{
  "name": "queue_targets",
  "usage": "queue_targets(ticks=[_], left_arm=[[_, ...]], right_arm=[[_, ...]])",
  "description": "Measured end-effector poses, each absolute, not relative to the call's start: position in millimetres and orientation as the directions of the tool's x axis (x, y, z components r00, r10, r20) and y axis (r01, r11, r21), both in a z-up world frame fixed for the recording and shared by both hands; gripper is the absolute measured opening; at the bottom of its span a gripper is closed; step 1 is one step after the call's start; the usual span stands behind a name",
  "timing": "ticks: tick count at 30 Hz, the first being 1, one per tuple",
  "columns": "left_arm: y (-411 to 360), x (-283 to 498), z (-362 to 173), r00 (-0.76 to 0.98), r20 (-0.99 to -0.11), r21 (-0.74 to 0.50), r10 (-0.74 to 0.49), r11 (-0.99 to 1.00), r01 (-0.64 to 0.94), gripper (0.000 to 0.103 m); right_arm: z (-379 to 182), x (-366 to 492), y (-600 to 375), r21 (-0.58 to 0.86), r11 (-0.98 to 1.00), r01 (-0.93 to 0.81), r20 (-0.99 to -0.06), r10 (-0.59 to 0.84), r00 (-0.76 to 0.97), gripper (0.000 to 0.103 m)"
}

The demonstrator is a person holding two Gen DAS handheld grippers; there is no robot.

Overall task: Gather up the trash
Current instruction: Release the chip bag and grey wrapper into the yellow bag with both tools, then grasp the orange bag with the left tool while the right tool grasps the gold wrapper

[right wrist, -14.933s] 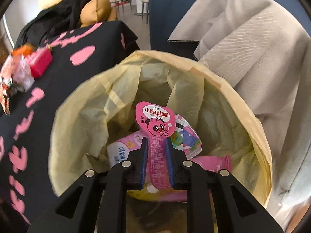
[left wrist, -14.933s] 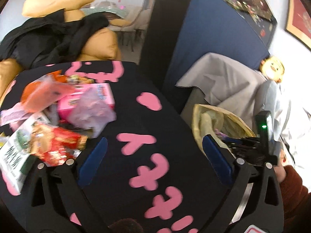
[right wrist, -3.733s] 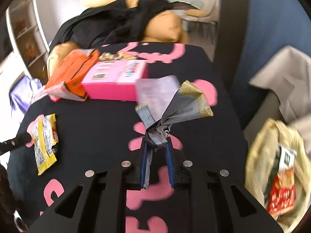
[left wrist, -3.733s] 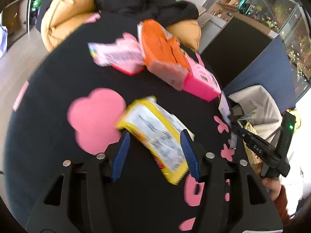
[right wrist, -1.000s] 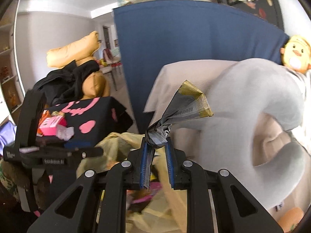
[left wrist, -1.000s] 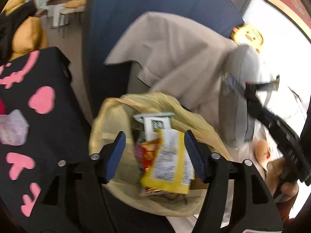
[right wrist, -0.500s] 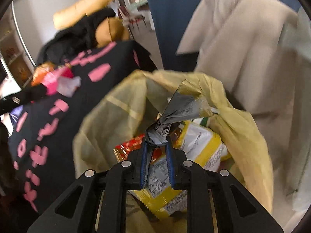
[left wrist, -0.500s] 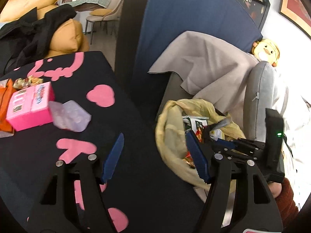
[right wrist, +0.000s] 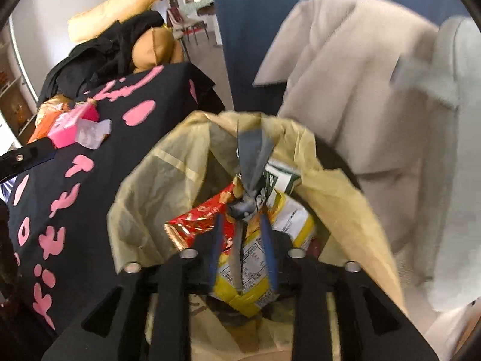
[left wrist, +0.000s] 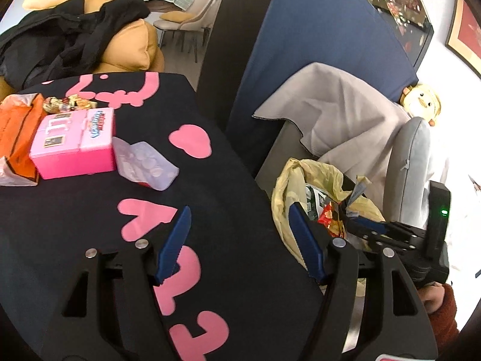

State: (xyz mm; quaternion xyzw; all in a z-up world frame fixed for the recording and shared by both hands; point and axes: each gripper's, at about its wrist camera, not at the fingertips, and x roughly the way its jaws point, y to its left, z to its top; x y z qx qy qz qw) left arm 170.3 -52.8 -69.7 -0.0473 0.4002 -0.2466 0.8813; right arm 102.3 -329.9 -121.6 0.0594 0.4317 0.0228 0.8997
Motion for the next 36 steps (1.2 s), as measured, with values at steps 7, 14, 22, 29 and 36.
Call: queue_targets(ticks=[7,14,22,29,36], left_arm=[[-33,163,-63,0.61,-0.658,-0.253,-0.442,0.892,0.375,0.065],[-2,160,-49,0.662,-0.619,-0.259,-0.421,0.906,0.334,0.066],[86,159,-48,0.754,-0.582,-0.252,-0.306,0.949,0.191,0.066],[182,170,-58,0.798,-0.562,-0.285,-0.217,0.957,0.059,0.066],[206,209,-50,0.733,-0.614,-0.261,-0.293,0.952,0.161,0.066]], right_arm=[[-92,88,-321,0.089,0.996,-0.032,-0.737,0.087,0.67,0.035],[-67,91,-275,0.075,0.988,-0.136,-0.716,0.149,0.682,0.035],[-71,104,-213,0.106,0.965,-0.242,-0.711,0.243,0.66,0.035],[-80,129,-173,0.101,0.965,-0.242,-0.703,0.241,0.669,0.035],[-74,180,-132,0.101,0.954,-0.284,-0.708,0.269,0.653,0.035]])
